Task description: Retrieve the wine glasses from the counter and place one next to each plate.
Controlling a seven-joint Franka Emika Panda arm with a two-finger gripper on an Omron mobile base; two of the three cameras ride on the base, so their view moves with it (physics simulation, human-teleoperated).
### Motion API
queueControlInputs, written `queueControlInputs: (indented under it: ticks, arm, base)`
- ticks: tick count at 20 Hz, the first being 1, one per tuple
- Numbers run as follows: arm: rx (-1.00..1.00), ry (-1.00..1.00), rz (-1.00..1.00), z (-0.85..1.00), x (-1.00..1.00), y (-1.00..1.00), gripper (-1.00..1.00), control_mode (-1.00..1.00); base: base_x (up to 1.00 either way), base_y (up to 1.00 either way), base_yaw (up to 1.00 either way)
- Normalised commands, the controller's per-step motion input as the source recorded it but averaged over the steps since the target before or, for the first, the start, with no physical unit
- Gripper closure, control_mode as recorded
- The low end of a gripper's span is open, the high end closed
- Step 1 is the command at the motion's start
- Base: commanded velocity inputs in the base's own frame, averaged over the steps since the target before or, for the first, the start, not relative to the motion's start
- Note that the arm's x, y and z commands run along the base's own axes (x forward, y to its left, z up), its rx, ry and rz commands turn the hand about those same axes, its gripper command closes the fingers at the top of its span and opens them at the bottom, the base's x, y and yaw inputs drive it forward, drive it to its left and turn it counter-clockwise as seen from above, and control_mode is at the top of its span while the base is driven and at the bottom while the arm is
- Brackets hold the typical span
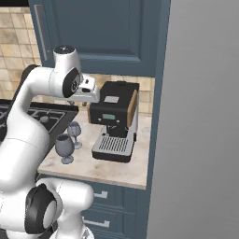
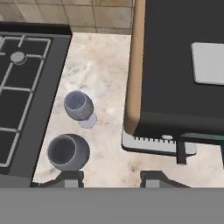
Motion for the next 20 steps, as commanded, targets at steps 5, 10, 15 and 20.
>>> queueControlInputs:
  ticks: [5,10,15,20]
  arm:
    - [0.09,0.00,0.00,-0.09,-0.01,0.11,-1.00,-1.00]
    - [0.12,0.00,0.00,-0.15,-0.07,0.19,-1.00,-1.00]
    - [0.01,-0.01,-0.01,0.00,-0.23,0.36,-1.00,-1.00]
    - [0.16,0.00,-0.07,0.00,-0.33,0.36,-1.00,-1.00]
  base:
    - [0.00,0.00,0.00]
    - [0.00,0.00,0.00]
    - [0.00,0.00,0.00]
    - [0.00,0.00,0.00]
